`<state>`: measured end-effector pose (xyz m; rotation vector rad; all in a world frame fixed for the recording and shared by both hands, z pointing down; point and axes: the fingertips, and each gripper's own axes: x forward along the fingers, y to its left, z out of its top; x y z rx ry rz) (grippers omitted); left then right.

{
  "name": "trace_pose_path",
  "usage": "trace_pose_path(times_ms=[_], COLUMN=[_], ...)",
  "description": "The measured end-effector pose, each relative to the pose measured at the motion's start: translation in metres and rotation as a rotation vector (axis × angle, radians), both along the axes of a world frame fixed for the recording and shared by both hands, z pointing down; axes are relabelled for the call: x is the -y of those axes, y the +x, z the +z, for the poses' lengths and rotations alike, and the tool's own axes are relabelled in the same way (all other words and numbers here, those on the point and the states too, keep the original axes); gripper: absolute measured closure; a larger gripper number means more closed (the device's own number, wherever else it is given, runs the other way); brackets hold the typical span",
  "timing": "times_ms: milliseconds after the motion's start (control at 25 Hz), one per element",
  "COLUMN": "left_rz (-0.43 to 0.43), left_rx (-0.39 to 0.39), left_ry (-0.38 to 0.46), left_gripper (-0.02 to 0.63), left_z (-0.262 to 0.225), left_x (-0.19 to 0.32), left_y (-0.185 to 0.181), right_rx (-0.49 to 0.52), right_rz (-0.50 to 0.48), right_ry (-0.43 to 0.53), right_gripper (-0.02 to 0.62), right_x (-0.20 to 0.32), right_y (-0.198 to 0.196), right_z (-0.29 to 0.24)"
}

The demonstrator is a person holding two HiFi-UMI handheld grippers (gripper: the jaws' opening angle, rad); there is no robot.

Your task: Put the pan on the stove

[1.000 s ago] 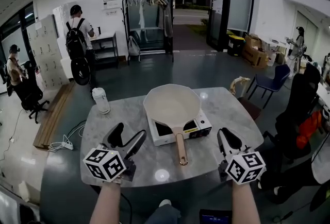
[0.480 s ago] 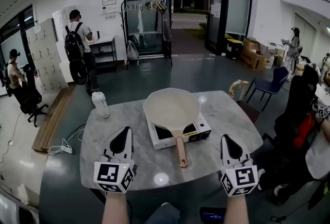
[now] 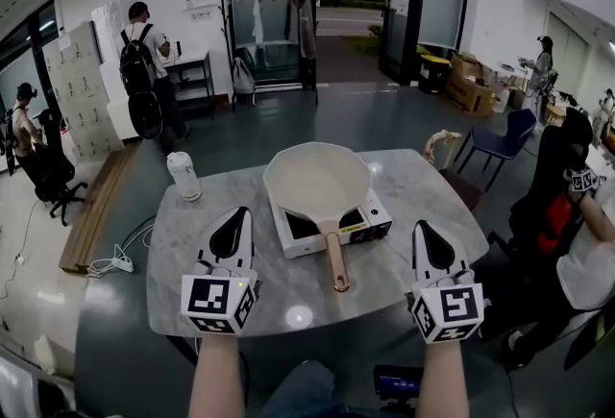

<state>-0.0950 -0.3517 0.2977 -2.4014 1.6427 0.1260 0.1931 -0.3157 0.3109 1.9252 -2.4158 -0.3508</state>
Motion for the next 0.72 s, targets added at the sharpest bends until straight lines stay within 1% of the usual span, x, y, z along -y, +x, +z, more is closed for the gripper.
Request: trace_pose_path(times_ms=[200,440,720], left_rz=[0.016,0.014,0.018], left_rx=[-0.004,-0.013,-0.018], left_ry=[-0.003,0.003,0.002], left_gripper=[0.595,0.595,0.595], left_z=[-0.001,-0.003,-0.008], left_x=[-0.003,-0.006,-0.012], left_y=[0.006,0.006,0.006], right_rx=[-0.008,-0.03,-0.022], right_rz=[-0.006,-0.014,-0.011], right_ry=[-0.005,0.001,0.006], right_gripper=[0.571,0.571,0.571], right_x=[-0.003,-0.006,-0.015], right_y=[-0.001,-0.005,-0.004], right_z=[-0.001,-0.001,-0.006])
